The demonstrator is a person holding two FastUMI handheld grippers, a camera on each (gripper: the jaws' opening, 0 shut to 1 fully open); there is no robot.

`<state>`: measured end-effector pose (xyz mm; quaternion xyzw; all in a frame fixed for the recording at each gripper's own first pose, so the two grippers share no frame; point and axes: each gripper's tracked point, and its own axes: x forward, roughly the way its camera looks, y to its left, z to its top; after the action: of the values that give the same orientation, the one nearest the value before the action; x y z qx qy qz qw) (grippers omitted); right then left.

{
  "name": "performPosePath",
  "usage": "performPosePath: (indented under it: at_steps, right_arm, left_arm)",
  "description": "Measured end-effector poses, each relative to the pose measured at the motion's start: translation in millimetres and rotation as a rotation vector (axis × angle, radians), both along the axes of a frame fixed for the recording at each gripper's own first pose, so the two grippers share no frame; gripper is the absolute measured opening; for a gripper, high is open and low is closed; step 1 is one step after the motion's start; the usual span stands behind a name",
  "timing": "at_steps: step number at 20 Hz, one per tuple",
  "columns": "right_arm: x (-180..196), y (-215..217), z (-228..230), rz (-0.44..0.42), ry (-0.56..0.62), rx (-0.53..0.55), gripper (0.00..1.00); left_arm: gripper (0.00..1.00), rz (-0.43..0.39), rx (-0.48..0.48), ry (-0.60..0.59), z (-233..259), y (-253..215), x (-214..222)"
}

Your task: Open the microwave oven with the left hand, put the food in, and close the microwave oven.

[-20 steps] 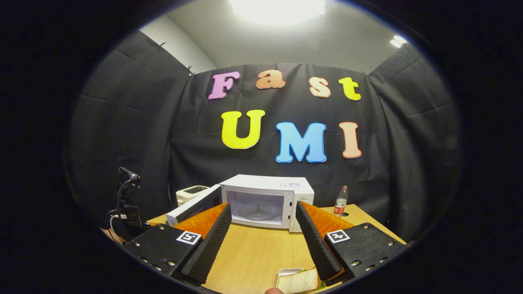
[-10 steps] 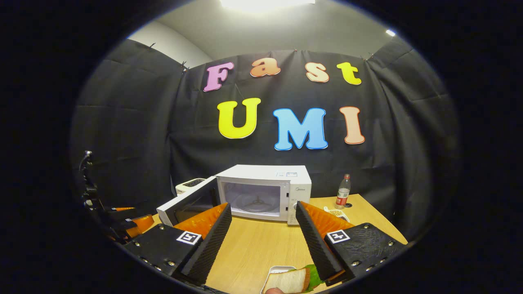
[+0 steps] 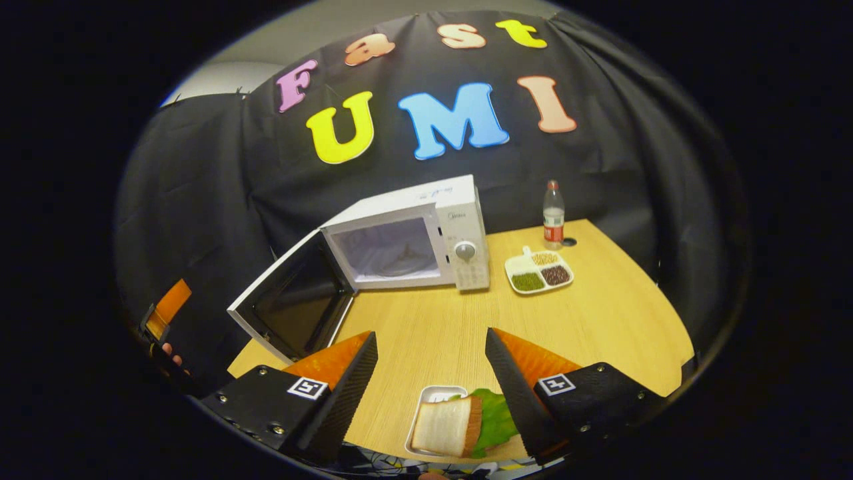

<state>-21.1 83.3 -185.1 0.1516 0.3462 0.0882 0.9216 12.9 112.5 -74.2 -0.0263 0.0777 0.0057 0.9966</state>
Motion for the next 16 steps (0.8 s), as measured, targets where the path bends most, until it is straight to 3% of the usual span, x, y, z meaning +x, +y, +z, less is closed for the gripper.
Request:
performPosePath:
  at_steps: [7, 16]
  right_arm:
    - [-31.7, -21.1, -67.3, 0.033, 0.261, 0.101, 0.98]
    - [-64.1, -14.3, -107.7, 0.077, 0.496, 0.301, 0.98]
  left_arm:
    - [0.95, 0.002, 0.005, -0.055, 28.8, -36.8, -10.5]
    - [0.98, 0.053, 0.023, -0.067, 43.4, -65.6, -16.9]
